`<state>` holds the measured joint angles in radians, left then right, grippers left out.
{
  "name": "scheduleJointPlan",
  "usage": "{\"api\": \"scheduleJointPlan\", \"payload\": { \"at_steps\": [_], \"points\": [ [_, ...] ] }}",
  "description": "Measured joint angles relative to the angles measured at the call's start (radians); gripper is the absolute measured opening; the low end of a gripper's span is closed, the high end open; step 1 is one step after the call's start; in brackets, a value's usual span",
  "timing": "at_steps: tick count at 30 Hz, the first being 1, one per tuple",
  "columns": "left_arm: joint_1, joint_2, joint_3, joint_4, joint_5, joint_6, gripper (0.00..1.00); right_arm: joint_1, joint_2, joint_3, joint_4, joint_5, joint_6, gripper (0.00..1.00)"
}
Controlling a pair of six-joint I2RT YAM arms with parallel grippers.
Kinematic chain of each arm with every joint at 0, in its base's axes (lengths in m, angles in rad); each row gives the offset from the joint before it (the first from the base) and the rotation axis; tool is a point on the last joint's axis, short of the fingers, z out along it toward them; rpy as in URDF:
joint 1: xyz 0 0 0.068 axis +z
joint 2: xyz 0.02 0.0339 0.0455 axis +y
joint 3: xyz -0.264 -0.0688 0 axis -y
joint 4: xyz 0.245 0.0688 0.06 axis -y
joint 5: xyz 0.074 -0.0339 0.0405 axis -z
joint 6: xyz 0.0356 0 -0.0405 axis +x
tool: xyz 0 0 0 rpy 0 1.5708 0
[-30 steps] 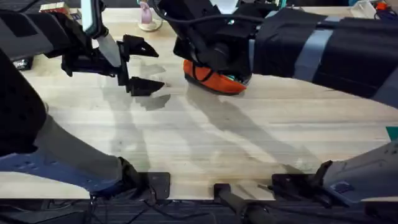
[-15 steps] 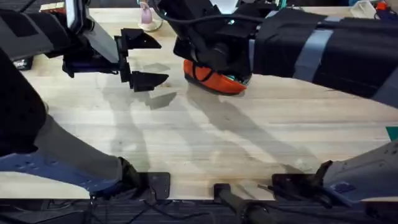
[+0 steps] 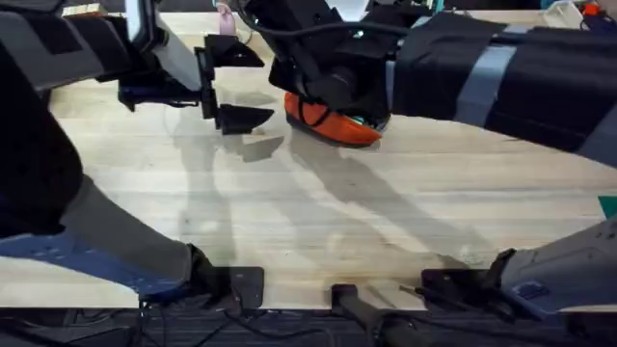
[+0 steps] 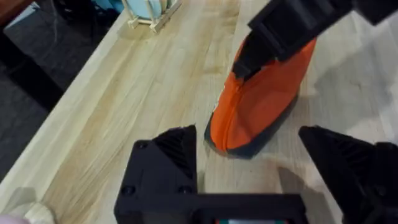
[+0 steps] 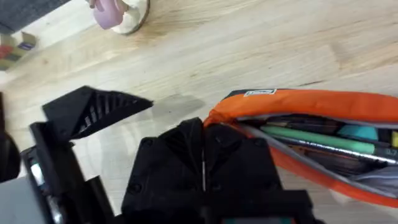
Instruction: Unzip the bag, pick up the pens from the table one at a time and place them inside, then zip the bag closed.
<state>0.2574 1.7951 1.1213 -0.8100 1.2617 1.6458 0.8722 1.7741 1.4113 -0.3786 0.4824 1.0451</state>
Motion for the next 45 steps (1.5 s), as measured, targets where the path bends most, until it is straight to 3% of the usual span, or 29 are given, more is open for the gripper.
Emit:
{"api": "scheduleJointPlan", "payload": {
  "at_steps": [20, 33, 36, 39, 41, 43, 45],
  "points": [
    [-0.209, 0.177, 0.000, 0.341, -0.001, -0.356, 0.993, 0.000, 0.000, 0.000, 0.000, 0.000, 0.000, 0.030],
    [-0.221, 0.183, 0.000, 0.368, -0.037, -0.437, 0.984, 0.000, 0.000, 0.000, 0.000, 0.000, 0.000, 0.030],
    [-0.221, 0.183, 0.000, 0.370, -0.049, -0.450, 0.839, 0.000, 0.000, 0.000, 0.000, 0.000, 0.000, 0.030],
    [-0.221, 0.183, 0.000, 0.369, -0.050, -0.453, 0.598, 0.000, 0.000, 0.000, 0.000, 0.000, 0.000, 0.030],
    [-0.221, 0.183, 0.000, 0.370, -0.051, -0.458, 0.379, 0.000, 0.000, 0.000, 0.000, 0.000, 0.000, 0.030],
    [-0.219, 0.183, 0.000, 0.369, -0.051, -0.459, 0.091, 0.000, 0.000, 0.000, -0.005, -0.001, 0.000, 0.029],
    [-0.219, 0.183, 0.000, 0.368, -0.051, -0.461, 0.051, 0.000, 0.000, 0.000, -0.005, -0.001, 0.000, 0.029]
  ]
}}
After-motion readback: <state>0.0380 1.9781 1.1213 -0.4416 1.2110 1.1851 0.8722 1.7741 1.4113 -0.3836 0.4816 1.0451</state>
